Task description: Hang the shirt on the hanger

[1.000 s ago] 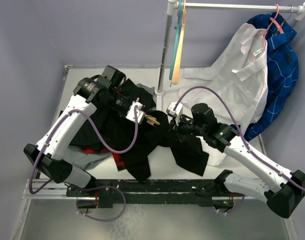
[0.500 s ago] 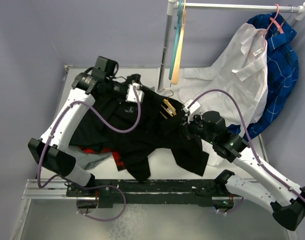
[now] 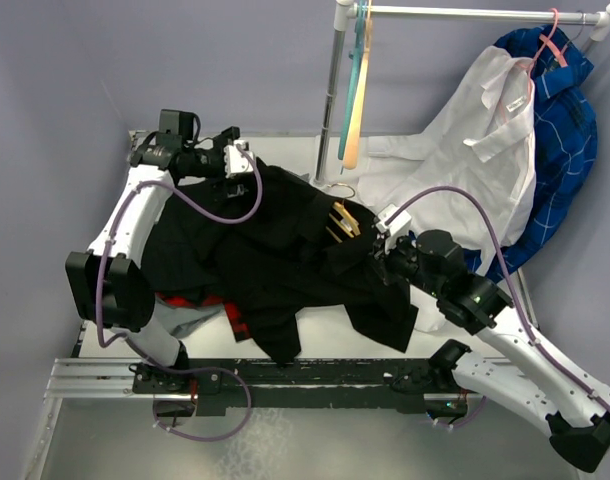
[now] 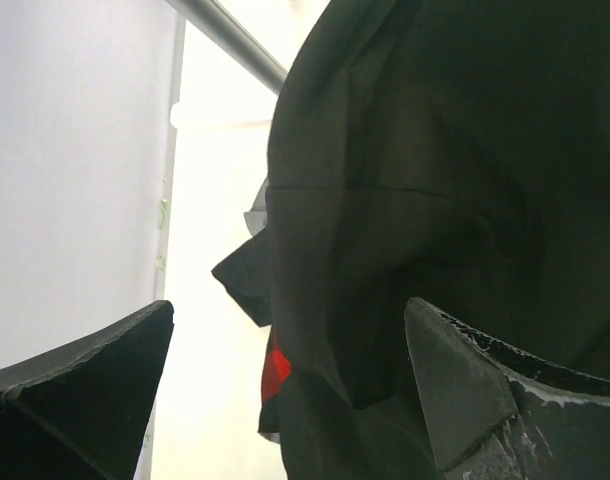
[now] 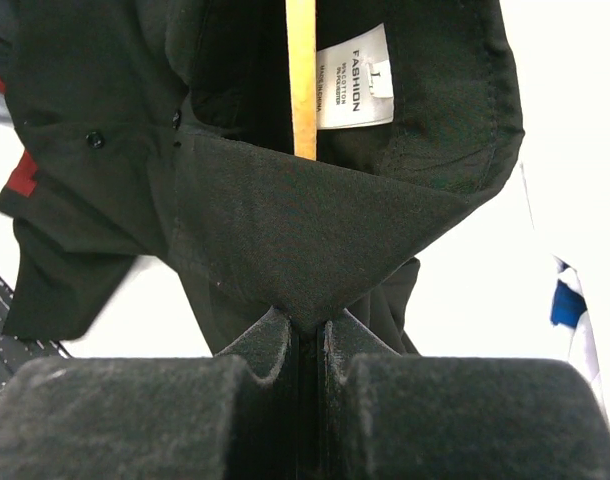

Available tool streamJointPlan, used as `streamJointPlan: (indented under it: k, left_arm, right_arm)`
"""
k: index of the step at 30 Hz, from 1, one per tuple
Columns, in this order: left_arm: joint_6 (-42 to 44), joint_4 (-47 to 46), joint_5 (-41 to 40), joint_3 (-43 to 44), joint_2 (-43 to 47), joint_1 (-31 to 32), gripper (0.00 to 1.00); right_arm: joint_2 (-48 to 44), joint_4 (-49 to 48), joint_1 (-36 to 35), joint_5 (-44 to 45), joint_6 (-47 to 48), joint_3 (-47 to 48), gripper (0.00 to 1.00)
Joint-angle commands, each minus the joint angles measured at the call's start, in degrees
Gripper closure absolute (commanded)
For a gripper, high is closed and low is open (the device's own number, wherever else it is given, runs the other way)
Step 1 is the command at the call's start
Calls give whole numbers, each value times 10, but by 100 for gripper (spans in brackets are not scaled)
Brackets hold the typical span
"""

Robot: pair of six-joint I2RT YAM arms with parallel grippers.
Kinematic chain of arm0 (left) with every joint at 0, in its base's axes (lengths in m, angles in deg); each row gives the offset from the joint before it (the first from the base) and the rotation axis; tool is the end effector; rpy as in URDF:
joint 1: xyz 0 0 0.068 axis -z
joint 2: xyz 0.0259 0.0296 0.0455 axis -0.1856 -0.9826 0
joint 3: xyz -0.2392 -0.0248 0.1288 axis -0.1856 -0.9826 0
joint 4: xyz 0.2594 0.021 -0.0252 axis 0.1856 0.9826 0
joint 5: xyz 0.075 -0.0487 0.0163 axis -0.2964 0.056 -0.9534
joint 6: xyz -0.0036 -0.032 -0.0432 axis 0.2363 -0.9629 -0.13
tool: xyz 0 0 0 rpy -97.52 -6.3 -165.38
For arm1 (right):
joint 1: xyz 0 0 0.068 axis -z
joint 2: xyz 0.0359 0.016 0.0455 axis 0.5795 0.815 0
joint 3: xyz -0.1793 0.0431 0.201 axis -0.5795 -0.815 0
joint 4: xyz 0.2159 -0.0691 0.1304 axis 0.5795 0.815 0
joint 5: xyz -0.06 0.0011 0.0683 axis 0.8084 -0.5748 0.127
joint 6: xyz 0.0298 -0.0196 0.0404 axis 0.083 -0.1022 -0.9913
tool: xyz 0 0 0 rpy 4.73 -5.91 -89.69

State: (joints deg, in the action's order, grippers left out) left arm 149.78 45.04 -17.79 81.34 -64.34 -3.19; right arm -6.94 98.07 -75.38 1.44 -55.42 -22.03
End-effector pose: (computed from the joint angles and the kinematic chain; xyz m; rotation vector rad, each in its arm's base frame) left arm 0.3461 -0.0717 0.3560 1.5710 1.3938 -0.3317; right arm 0.1329 0.1119 0.3320 -0.6254 1.7719 0.5115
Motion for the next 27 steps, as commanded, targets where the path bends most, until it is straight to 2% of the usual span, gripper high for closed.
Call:
streamJointPlan:
  k: [1,3,6,7,8,9,10,16,20,24,27]
  left_arm:
    - [-20,-35,-3,2,-24,-3,1]
    - [-54,-57,-24,6,-41,-4,1]
    - [0,39,-2,50,-82,-11,0]
    - [29,86,10,71,-96,-12,14]
    - [60,132,21,91,-111,-13,39]
    - [77,165,26,112,-126,-15,84]
    - [67,169,24,123,-135,-18,100]
    - [75,172,32,123,-144,-64,100]
    - [89,190,37,108,-131,-66,100]
    - [29,98,18,61,-104,-70,100]
    - [19,88,20,61,-106,-75,100]
  right_arm:
    - [-6,-6,1,-28,17,36,100]
    - [-9,-6,1,-49,13,38,100]
    - [-16,-2,1,-61,11,45,100]
    - [-18,2,1,-59,12,48,100]
    - [-20,6,1,-55,14,51,100]
    - [-23,12,1,-47,17,53,100]
    - [-23,19,1,-39,18,56,100]
    - [-29,78,1,12,41,75,100]
    - [-44,87,1,33,43,74,100]
    - [-47,94,1,40,38,83,100]
    - [-39,98,1,53,38,92,100]
